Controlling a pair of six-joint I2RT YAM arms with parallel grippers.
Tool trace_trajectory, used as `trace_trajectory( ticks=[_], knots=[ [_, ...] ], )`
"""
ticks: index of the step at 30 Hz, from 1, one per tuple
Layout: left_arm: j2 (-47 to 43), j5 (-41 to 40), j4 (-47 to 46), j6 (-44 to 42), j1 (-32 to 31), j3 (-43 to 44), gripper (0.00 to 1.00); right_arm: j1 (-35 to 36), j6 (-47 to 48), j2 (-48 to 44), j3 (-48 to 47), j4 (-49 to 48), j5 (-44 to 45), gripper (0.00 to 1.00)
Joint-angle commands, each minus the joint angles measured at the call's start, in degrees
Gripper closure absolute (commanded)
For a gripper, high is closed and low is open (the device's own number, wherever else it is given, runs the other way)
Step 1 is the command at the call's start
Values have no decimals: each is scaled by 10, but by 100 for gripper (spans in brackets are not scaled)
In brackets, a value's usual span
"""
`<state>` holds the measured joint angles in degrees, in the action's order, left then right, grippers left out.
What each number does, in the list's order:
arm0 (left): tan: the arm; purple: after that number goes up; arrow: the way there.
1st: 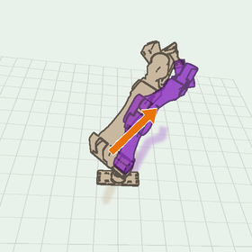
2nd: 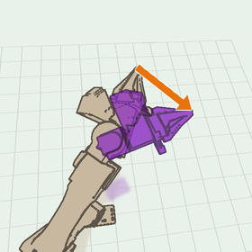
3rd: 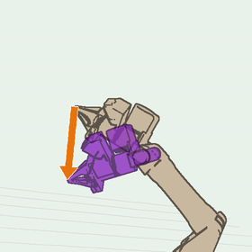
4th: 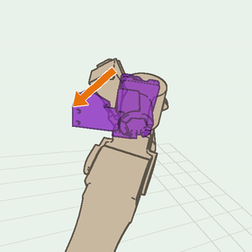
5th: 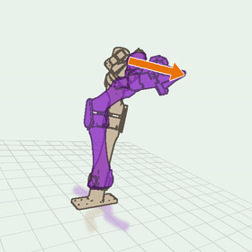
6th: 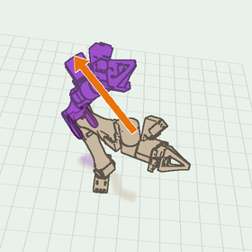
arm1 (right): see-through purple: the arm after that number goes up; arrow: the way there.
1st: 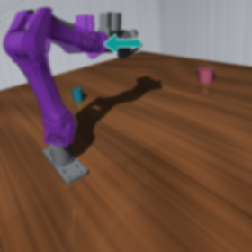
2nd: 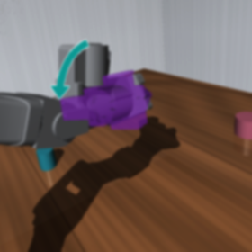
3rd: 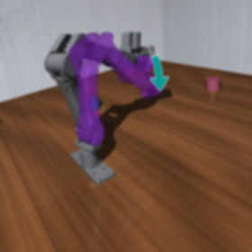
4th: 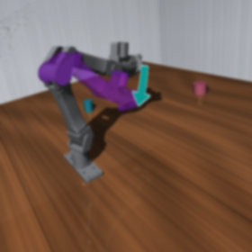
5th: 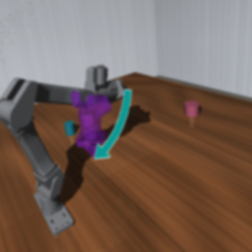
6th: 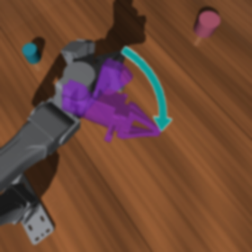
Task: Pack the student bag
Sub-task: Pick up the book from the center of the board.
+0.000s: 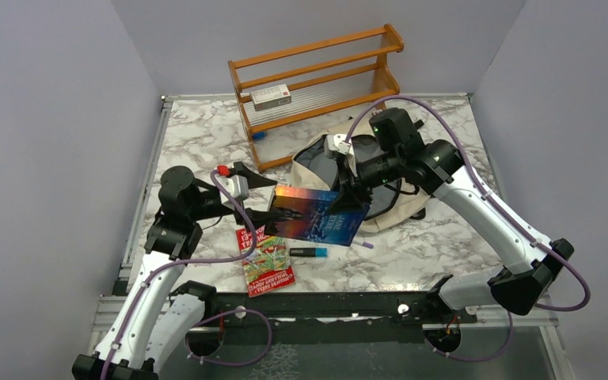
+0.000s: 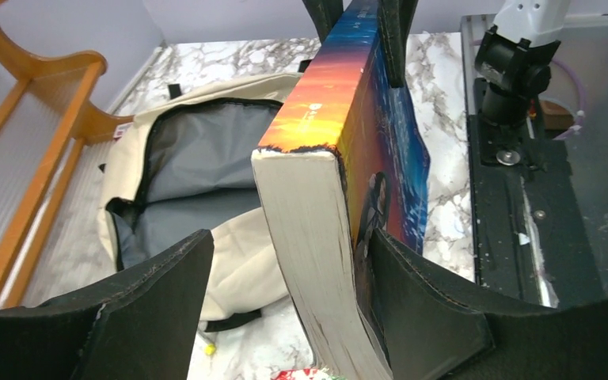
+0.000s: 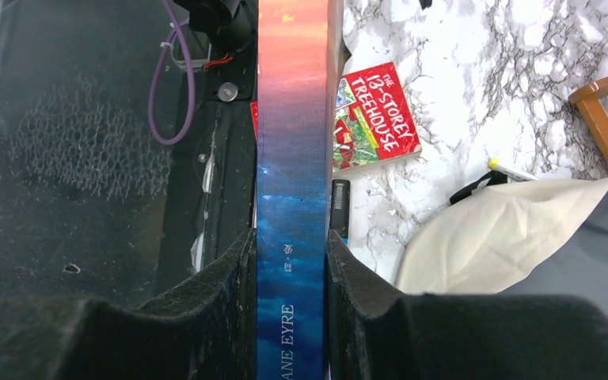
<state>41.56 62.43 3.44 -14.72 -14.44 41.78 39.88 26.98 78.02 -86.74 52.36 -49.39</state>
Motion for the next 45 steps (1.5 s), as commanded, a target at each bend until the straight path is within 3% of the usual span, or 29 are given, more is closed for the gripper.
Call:
trace_trajectory(
  ticks=[1,5,16,19,21,22,24,28,31,36,40,45],
  knots=[
    [4,45,9,18,-6,11,28,3,13,-35,-43,-42,-74,99],
    [6,73,9,31,-15,7,31,3,17,-28,-56,-45,-64,99],
    [43,104,7,45,-40,16,63,3,29,0,-71,-26,-59,99],
    [45,99,9,39,-44,14,77,3,31,-1,-66,-26,-54,98],
    [45,88,9,36,-45,15,98,3,24,-3,-58,-35,-45,95],
    [44,77,9,39,-45,15,100,3,15,-6,-53,-45,-37,92],
    [41,36,4,62,-45,13,100,3,-11,-18,-33,-82,-4,79],
    [72,-130,16,188,-45,35,100,3,-66,-58,18,-177,85,54],
    [110,-153,36,202,-45,55,100,3,-110,-86,53,-239,172,37],
    [106,-209,-7,235,-45,40,100,3,-156,-97,77,-263,320,25],
    [87,-266,-15,235,-45,41,100,3,-202,-109,123,-294,420,24],
    [57,-347,-52,236,-44,30,100,3,-265,-53,141,-265,555,24]
  ],
)
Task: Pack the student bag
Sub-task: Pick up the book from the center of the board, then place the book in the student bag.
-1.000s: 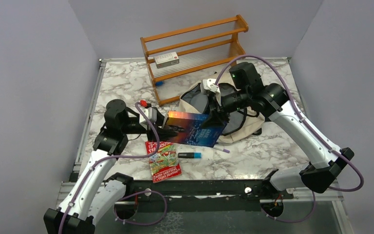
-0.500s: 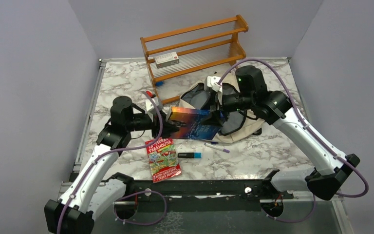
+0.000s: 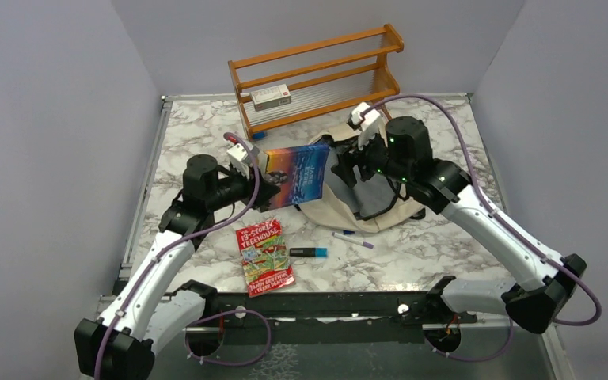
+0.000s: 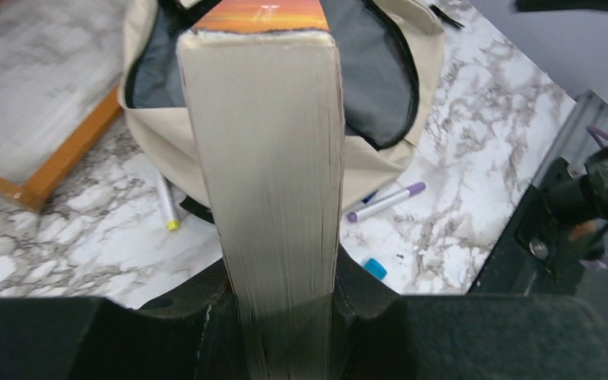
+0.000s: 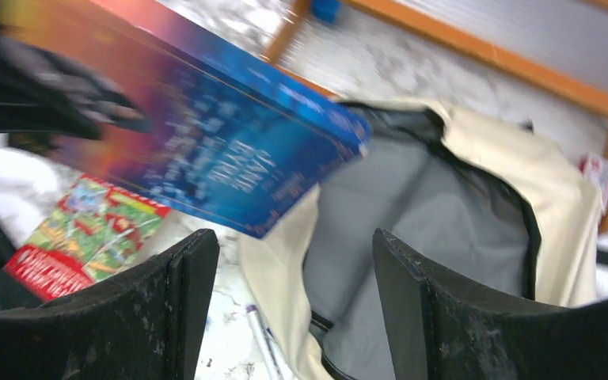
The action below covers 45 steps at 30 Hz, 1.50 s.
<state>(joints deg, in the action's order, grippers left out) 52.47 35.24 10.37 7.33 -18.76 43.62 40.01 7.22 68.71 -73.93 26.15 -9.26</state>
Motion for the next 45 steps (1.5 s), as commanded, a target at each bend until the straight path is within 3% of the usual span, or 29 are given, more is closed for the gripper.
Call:
trace_trajectory(
  ticks=[1,9,14,27,38,45],
  knots=[
    [-53,-92,-124,23,0,12,100,2,-92,59,9,11,181,24],
    [-4,-215,-66,148,0,38,100,2,-157,215,-46,112,285,24],
    [-21,-303,-37,149,0,41,100,1,-163,288,-62,122,343,22],
    [-42,-293,-44,157,0,28,100,2,-124,431,-109,91,453,24],
    [-8,-314,9,169,0,58,100,1,-93,476,-112,51,497,47],
    [0,-277,1,195,0,52,100,-1,-120,488,-129,71,464,75]
  ],
)
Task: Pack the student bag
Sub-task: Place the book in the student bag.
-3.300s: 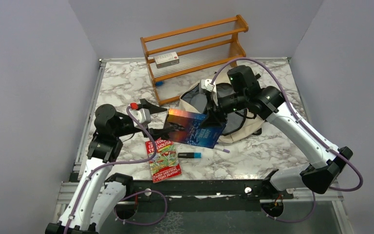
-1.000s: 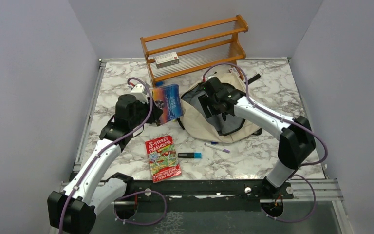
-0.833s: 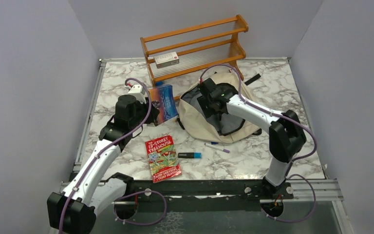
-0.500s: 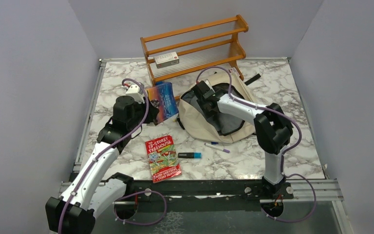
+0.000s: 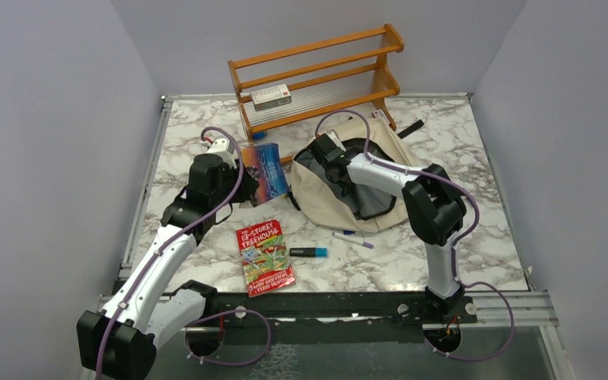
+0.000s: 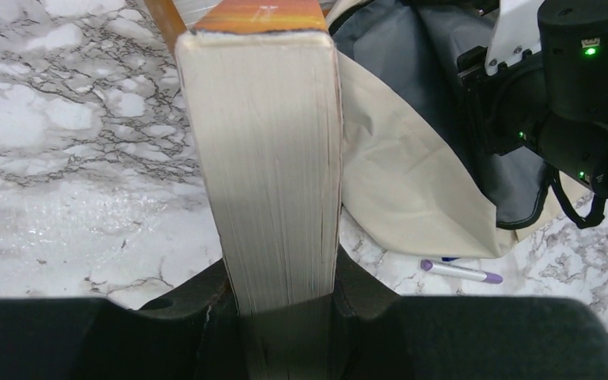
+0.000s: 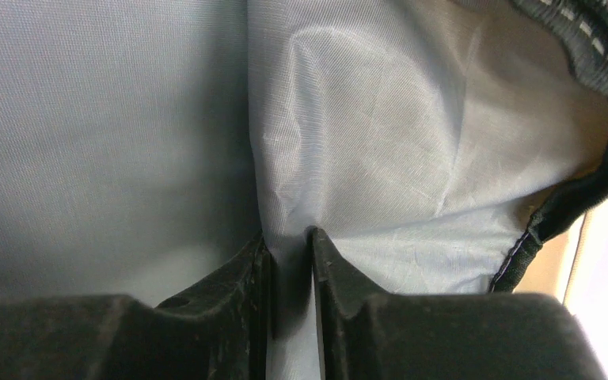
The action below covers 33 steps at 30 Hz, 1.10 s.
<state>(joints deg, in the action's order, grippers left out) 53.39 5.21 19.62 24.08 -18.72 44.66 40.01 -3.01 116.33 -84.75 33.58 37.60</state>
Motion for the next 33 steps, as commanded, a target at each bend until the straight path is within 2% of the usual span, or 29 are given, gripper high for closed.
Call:
trace_trajectory(
  ticks=[1,3,5,11,19,22,29,33],
  knots=[
    [-7,30,-92,30,0,42,100,-1,-20,11,-20,-3,-4,80],
    [-3,34,-91,35,0,40,100,-4,-23,7,-19,2,-16,95],
    [4,32,-87,40,0,42,100,-6,-34,-2,-26,17,-25,99],
    [54,44,-85,95,-2,75,100,-15,-41,-59,-18,17,-49,99],
    [133,38,-98,198,-19,128,100,-62,-63,-96,-25,-5,-170,99],
    [159,56,-107,216,-36,145,100,-64,-65,-98,-44,3,-177,99],
    [206,31,-160,275,-96,152,100,-67,-65,-119,-62,9,-162,99],
    [238,49,-193,292,-106,160,100,-73,-78,-133,-62,-2,-174,99]
  ],
)
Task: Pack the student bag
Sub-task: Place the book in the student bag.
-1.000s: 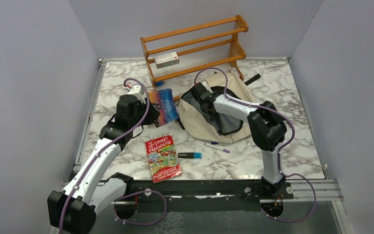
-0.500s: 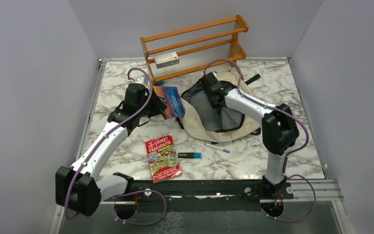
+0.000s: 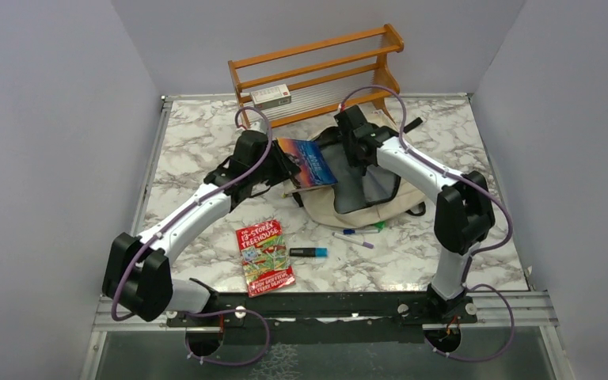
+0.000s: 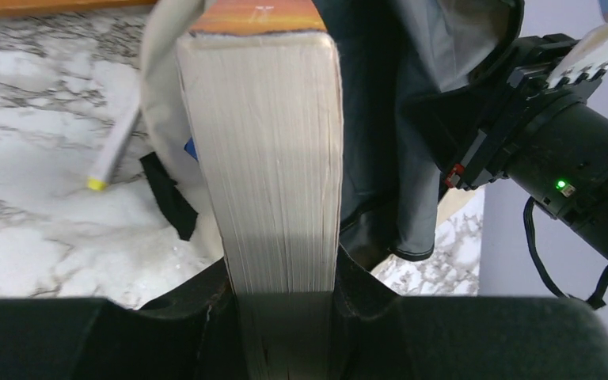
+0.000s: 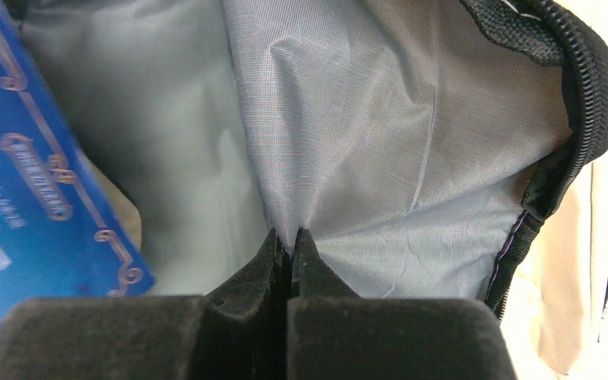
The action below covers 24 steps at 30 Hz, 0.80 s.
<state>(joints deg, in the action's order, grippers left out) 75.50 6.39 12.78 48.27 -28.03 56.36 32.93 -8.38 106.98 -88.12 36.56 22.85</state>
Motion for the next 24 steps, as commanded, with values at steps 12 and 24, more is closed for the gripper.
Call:
trace_trajectory(
  ticks=[12,24],
  knots=[
    [85,89,-186,64,-18,86,100,-5,-35,-111,21,-104,-72,99],
    [121,137,-227,95,-32,138,100,-12,-50,-134,61,-144,-82,99]
  ],
)
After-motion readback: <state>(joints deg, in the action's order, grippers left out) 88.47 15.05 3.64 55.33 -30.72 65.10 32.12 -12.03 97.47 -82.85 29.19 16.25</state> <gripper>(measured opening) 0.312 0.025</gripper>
